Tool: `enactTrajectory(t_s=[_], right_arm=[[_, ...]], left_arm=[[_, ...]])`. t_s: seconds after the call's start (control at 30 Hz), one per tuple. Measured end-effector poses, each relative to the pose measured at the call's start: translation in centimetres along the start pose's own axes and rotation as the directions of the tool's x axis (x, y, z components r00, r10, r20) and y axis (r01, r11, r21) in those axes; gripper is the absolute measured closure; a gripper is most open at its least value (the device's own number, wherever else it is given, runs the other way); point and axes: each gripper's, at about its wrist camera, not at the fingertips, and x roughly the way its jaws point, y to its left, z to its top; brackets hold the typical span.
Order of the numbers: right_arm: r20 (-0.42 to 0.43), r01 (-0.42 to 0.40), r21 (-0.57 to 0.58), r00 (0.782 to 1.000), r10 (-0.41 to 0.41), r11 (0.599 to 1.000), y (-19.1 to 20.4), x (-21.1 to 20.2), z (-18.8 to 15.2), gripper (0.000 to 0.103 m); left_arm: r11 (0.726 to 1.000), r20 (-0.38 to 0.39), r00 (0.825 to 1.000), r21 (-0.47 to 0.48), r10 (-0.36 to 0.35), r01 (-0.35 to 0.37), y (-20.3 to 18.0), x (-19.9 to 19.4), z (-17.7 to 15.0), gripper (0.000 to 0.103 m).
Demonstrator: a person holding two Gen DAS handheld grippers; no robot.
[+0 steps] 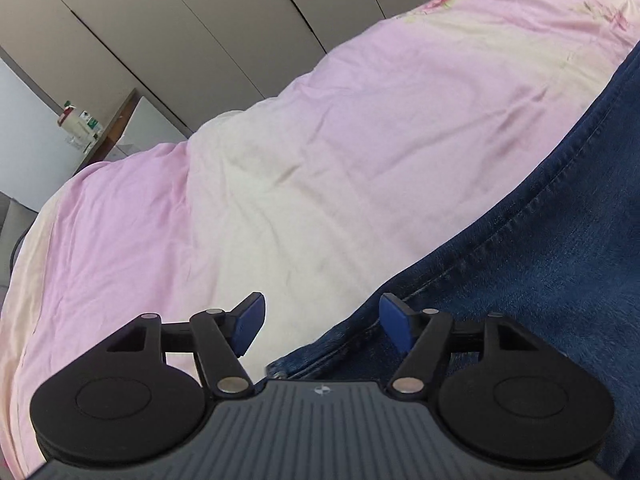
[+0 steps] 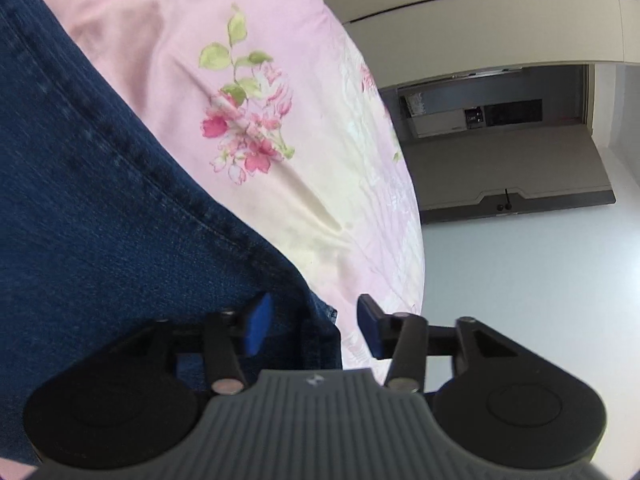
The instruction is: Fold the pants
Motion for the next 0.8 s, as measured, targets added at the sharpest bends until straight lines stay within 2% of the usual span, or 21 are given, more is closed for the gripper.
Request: enactTrajectory(t_s=[0.1, 0.23, 0.37, 0.47, 0.57, 0.67, 0.73, 0.8], right_arm=[[0.034, -0.049, 0.055, 0.998, 0.048, 0.997, -0.4, -2.5, -0.2, 0.058], [0.119, -0.206, 0.136, 0.974, 0.19, 0.969, 0.1, -7.4, -0.3, 0.058], [0.204, -0.375, 0.178, 0.919, 0.339, 0.91, 2.2, -12.8, -0.2, 0.058], [0.261, -0.499, 0.209, 0.857, 0.443, 0.841, 4.3, -16.6, 0.1, 0.058], [0.311, -0.578, 0.196, 0.803, 0.509, 0.792, 7.0, -20.4, 1.0, 0.058], [0.35, -0.64, 0.189, 0.752, 0.558, 0.744, 9.1, -23.6, 1.9, 0.058], [0.368, -0.682, 0.183, 0.716, 0.594, 0.708, 10.4, -25.5, 2.5, 0.058], [0.373, -0.694, 0.161, 0.701, 0.607, 0.702, 11.7, -27.0, 3.2, 0.058]], left_arm=[[0.998, -0.009, 1.0, -0.062, -0.013, 0.012, 2.4, -2.4, -1.2, 0.026], [0.981, -0.032, 0.999, -0.195, -0.028, 0.021, 6.4, -5.7, -4.7, 0.025], [0.958, -0.062, 0.998, -0.287, -0.022, 0.004, 9.5, -8.0, -9.2, 0.023], [0.913, -0.078, 0.994, -0.406, -0.082, 0.044, 11.3, -8.4, -13.2, 0.02], [0.829, -0.069, 0.988, -0.554, -0.141, 0.079, 12.3, -8.0, -17.3, 0.019], [0.691, -0.026, 0.982, -0.713, -0.188, 0.114, 13.1, -7.4, -21.6, 0.018], [0.613, -0.007, 0.978, -0.78, -0.21, 0.126, 13.4, -6.5, -23.6, 0.017], [0.563, 0.002, 0.975, -0.816, -0.224, 0.131, 13.6, -5.4, -24.7, 0.018]])
